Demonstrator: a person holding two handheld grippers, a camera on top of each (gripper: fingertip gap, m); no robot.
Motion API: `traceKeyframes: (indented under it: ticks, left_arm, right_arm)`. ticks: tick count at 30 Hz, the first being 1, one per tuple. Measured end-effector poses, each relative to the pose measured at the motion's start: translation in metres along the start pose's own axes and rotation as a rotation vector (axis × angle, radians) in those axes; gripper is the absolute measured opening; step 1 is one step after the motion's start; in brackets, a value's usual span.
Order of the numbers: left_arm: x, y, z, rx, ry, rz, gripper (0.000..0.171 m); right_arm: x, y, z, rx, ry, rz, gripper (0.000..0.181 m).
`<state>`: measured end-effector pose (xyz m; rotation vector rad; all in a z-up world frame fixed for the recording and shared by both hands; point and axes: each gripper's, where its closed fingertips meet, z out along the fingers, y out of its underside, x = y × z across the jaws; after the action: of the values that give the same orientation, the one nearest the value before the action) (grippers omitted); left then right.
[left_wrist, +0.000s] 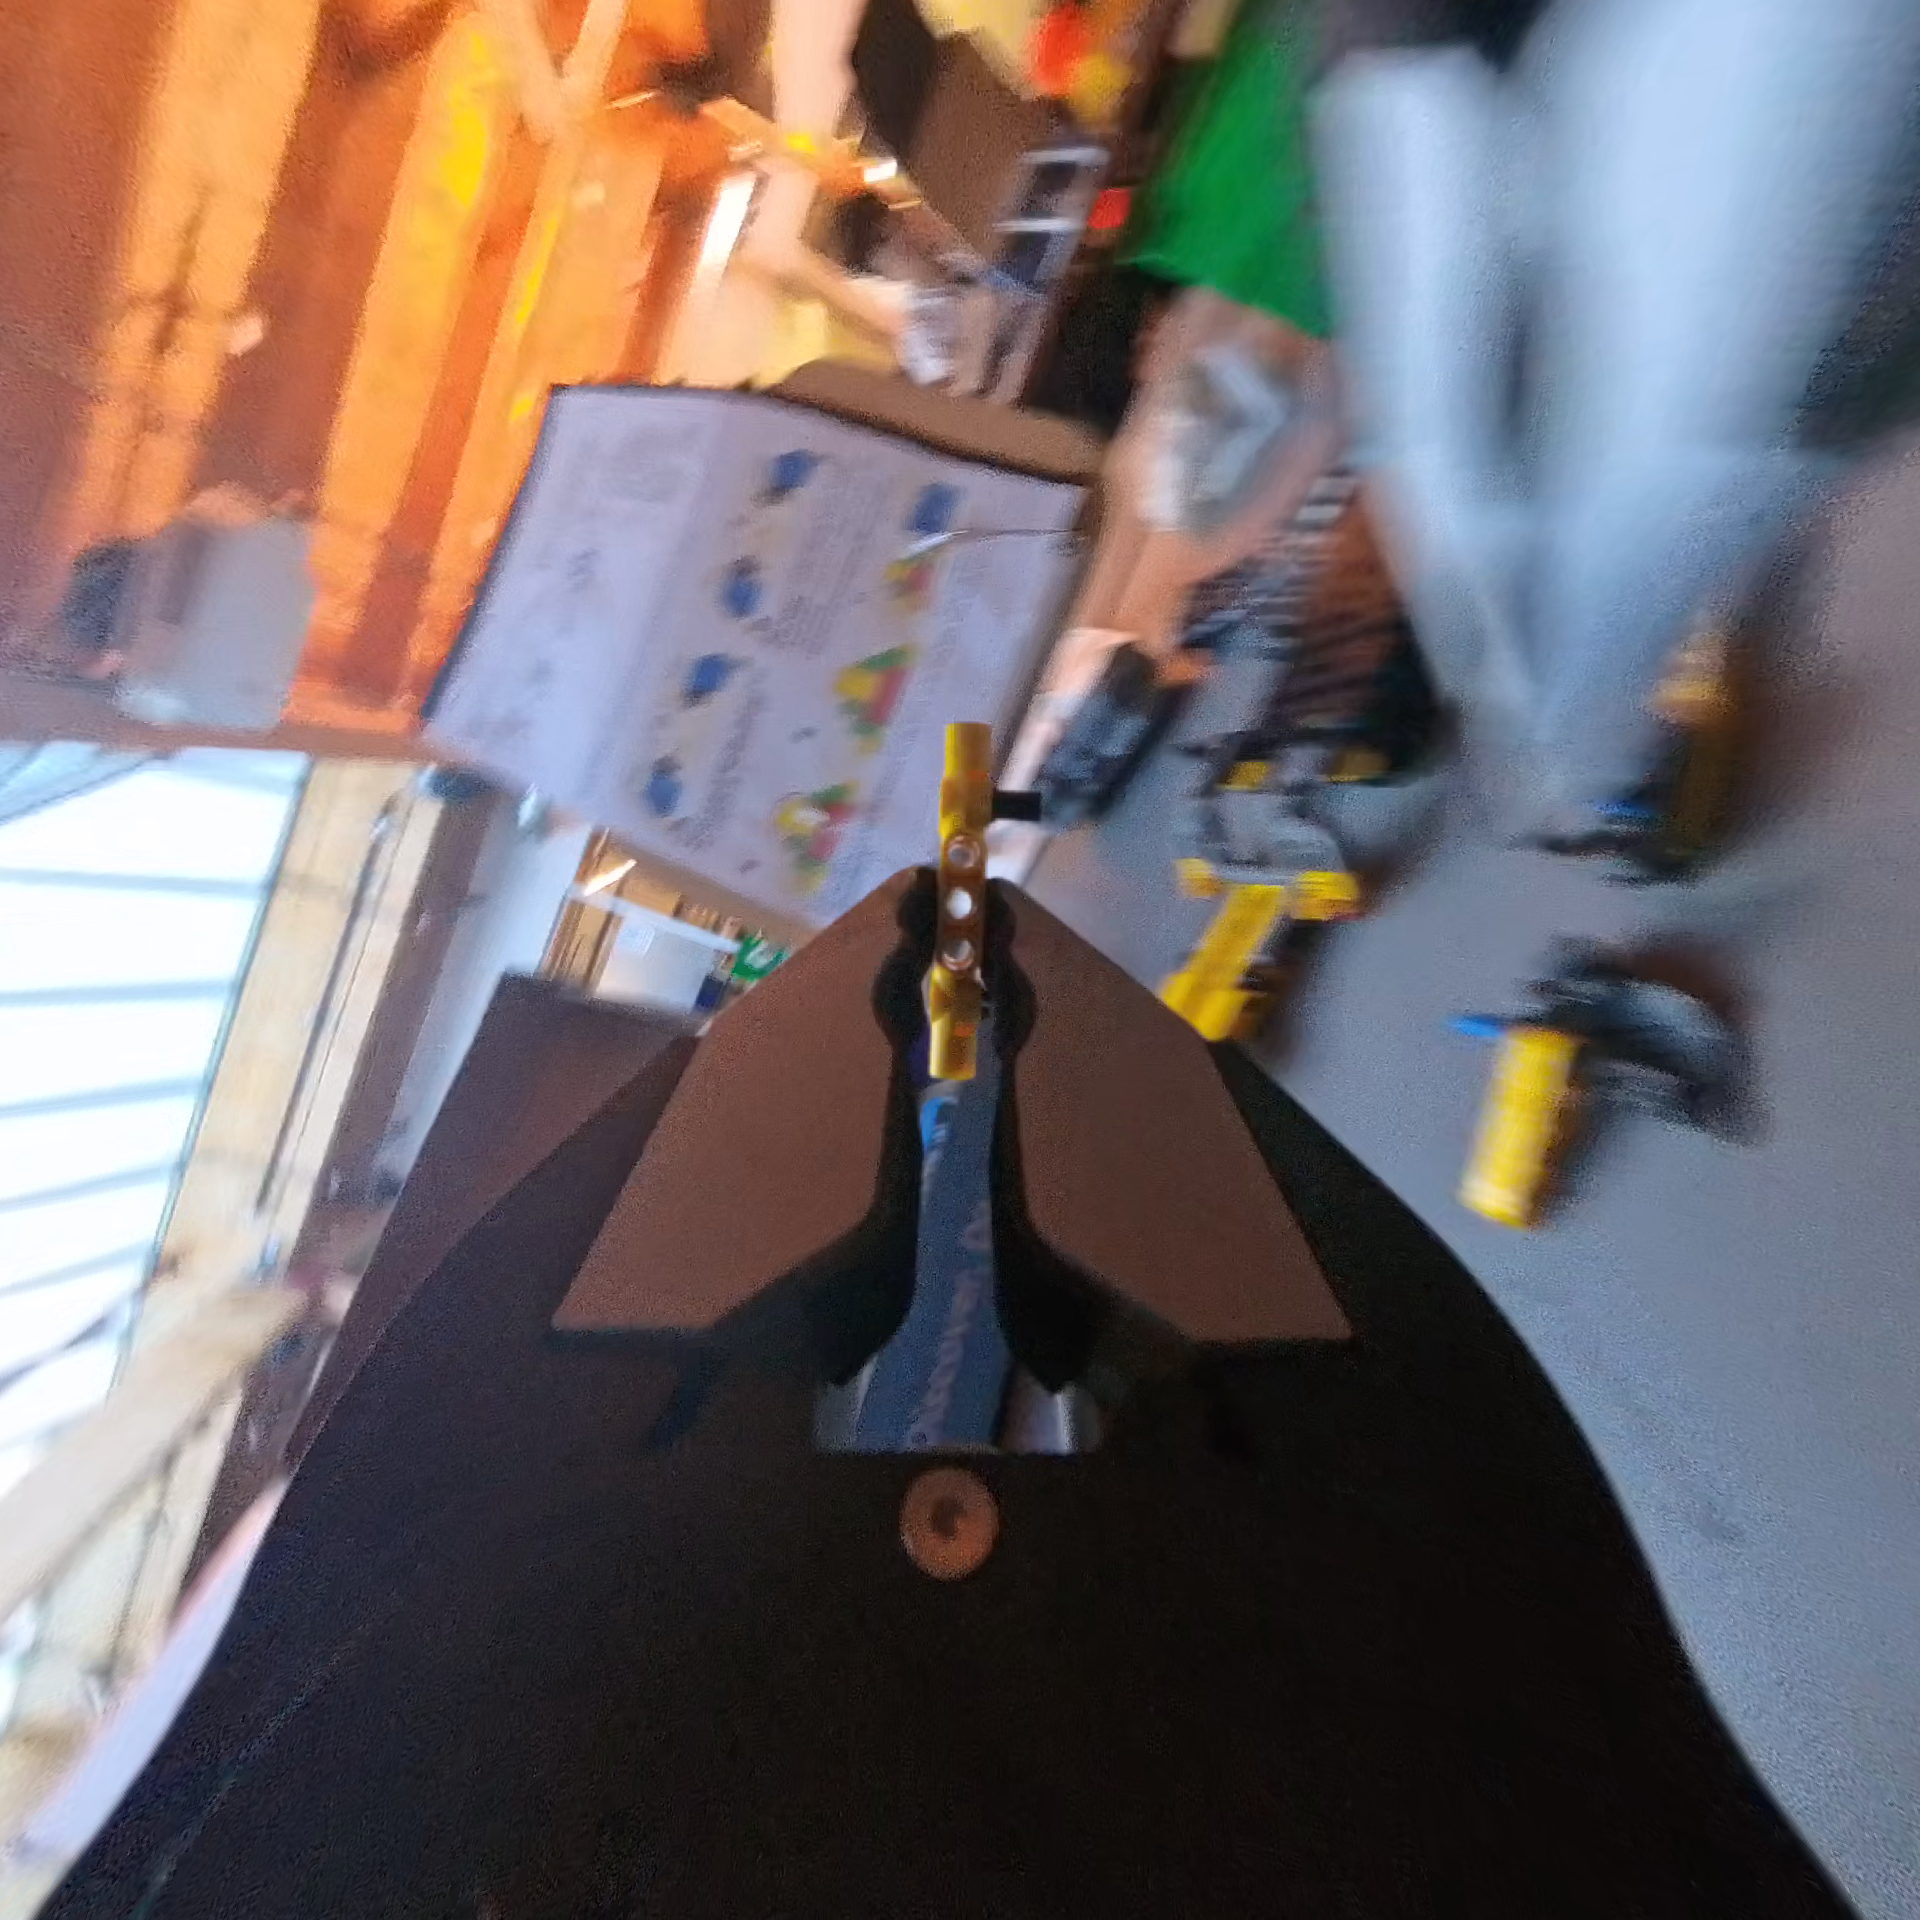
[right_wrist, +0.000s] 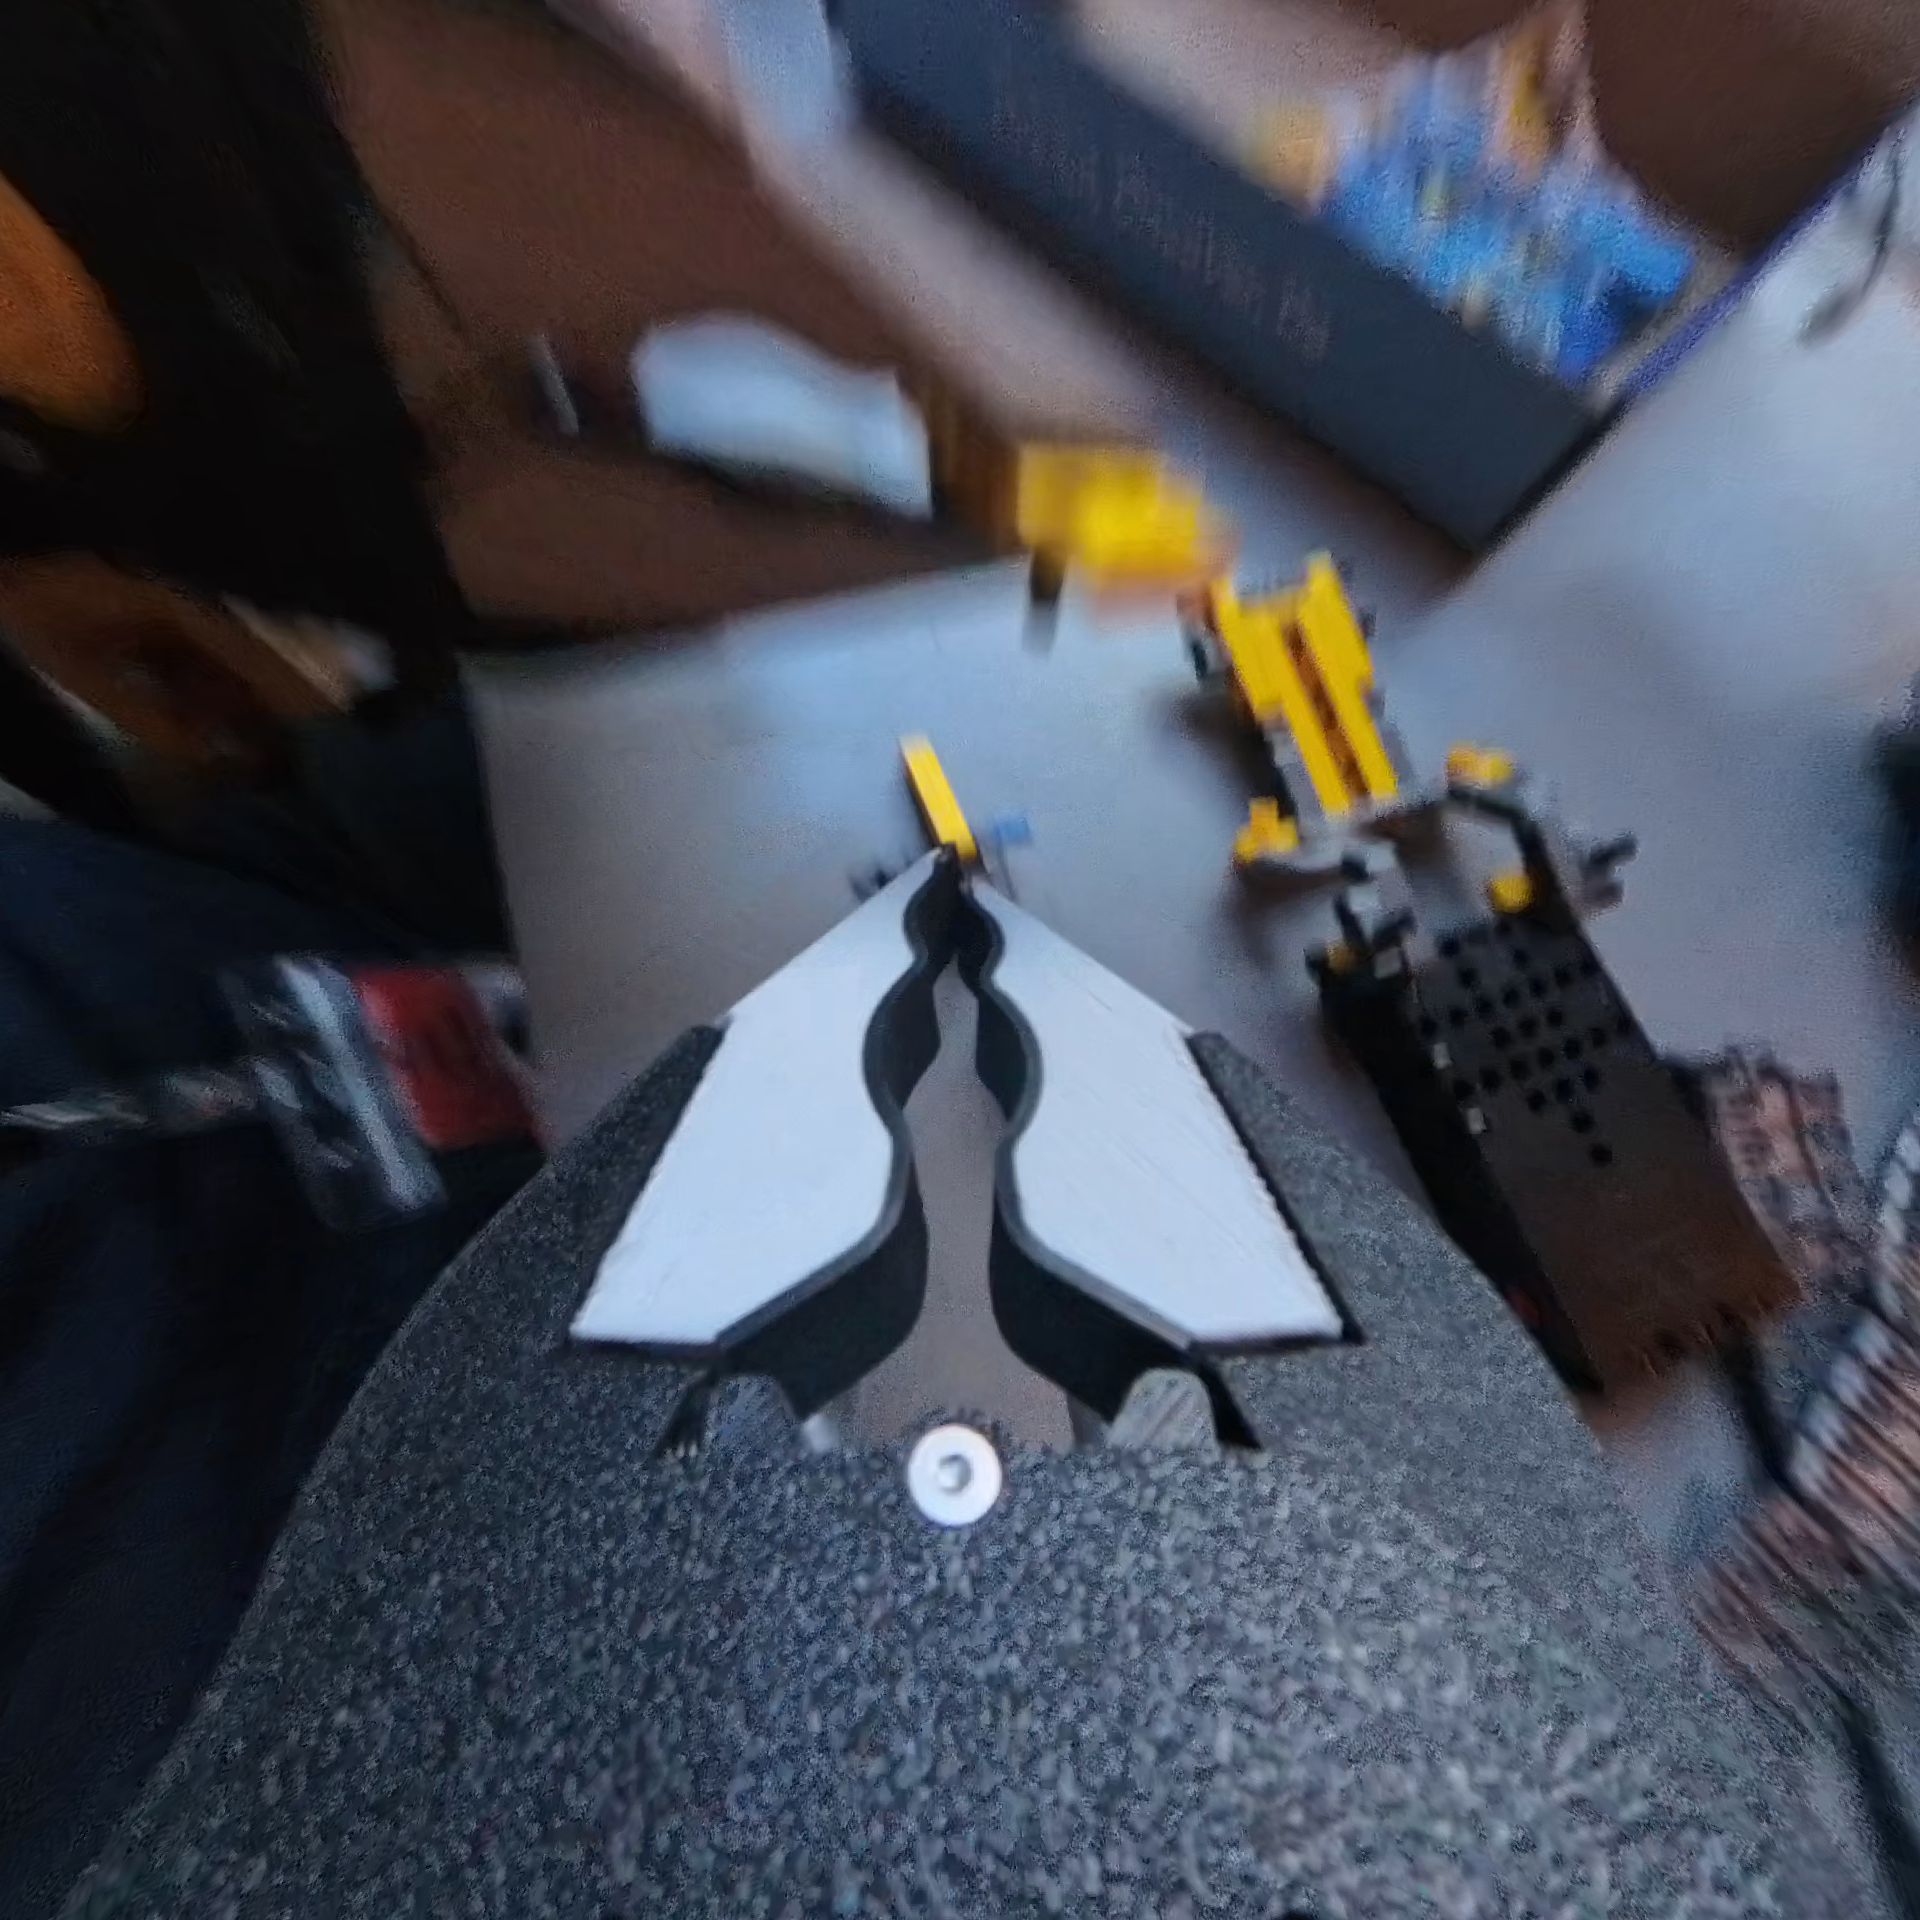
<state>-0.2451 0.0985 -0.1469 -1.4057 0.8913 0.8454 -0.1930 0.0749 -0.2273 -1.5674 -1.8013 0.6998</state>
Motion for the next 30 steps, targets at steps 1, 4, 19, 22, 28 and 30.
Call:
traceKeyframes:
  ticks: [1, 4, 19, 22, 28, 30]
  left_arm:
    - [-0.025, 0.009, -0.001, -0.006, -0.036, -0.088, 0.006]
    - [-0.05, 0.02, -0.004, -0.011, 0.012, -0.23, 0.006]
    - [0.012, -0.022, -0.006, 0.056, 0.151, -0.162, 0.005]
    - [0.018, -0.025, -0.006, 0.074, 0.172, -0.192, 0.005]
    - [0.02, -0.031, -0.008, 0.1, 0.167, -0.194, 0.005]
    - [0.021, -0.032, -0.009, 0.103, 0.162, -0.18, 0.005]
  right_arm:
    - [-0.002, 0.012, 0.007, -0.037, 0.008, -0.019, 0.0]
    - [-0.005, -0.017, -0.001, 0.137, 0.003, -0.002, 0.0]
    - [0.007, -0.067, -0.041, 0.49, -0.086, 0.207, 0.015]
    - [0.001, -0.071, -0.045, 0.533, -0.185, 0.257, 0.015]
    - [0.002, -0.07, -0.045, 0.559, -0.262, 0.335, 0.011]
    - [-0.001, -0.07, -0.042, 0.555, -0.277, 0.343, 0.01]
